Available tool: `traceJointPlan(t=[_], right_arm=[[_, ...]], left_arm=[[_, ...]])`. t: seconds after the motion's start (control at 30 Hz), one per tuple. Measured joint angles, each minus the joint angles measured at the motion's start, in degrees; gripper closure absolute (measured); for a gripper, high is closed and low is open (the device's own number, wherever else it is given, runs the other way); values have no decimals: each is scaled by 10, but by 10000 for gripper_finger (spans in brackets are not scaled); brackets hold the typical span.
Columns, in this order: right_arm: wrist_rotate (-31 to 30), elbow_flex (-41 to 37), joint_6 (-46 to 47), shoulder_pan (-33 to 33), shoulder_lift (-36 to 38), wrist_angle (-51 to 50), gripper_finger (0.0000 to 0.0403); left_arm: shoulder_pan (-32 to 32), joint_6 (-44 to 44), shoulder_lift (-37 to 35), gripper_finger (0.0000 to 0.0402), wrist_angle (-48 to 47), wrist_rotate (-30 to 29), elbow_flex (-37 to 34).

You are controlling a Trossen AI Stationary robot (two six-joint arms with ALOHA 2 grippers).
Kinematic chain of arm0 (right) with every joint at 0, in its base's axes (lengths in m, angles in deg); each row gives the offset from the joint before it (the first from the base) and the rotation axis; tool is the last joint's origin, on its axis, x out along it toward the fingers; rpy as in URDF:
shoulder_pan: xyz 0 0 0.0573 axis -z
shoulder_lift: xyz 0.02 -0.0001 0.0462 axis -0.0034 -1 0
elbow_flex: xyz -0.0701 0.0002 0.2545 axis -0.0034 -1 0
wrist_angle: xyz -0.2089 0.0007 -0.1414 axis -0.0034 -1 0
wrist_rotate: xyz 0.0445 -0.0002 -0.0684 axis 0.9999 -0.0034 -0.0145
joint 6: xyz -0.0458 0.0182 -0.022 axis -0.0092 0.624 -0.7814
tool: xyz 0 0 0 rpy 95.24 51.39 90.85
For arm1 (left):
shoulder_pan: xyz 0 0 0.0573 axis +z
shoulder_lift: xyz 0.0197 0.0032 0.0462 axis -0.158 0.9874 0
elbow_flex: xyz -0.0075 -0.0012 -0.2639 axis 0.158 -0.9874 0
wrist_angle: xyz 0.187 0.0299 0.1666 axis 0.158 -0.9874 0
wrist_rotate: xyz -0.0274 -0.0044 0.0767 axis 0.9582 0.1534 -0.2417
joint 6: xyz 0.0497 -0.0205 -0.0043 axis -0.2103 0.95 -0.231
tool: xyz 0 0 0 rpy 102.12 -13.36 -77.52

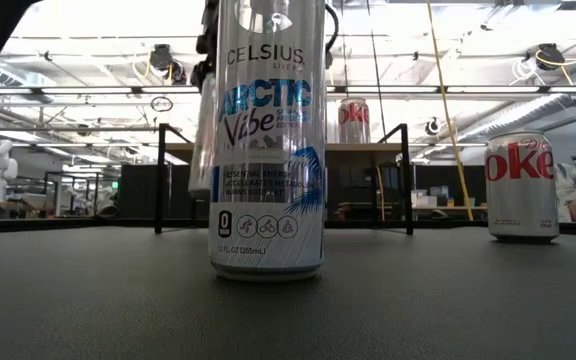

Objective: Place canned beverage on shelf
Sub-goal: Put the top right white and black soda can on the shelf

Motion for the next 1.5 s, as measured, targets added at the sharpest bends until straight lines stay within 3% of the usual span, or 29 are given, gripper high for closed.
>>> traceJointPlan(t=[0.83,1.2,1.5], right_arm=[[0,0,0,0,0,-13,57],[0,0,-1,0,0,-13,57],[0,0,-34,0,0,-14,57]], left_arm=[[117,-22,0,147,-27,57,193],[202,-110,-10,147,-25,13,204],[256,-123,-36,147,-27,5,204]])
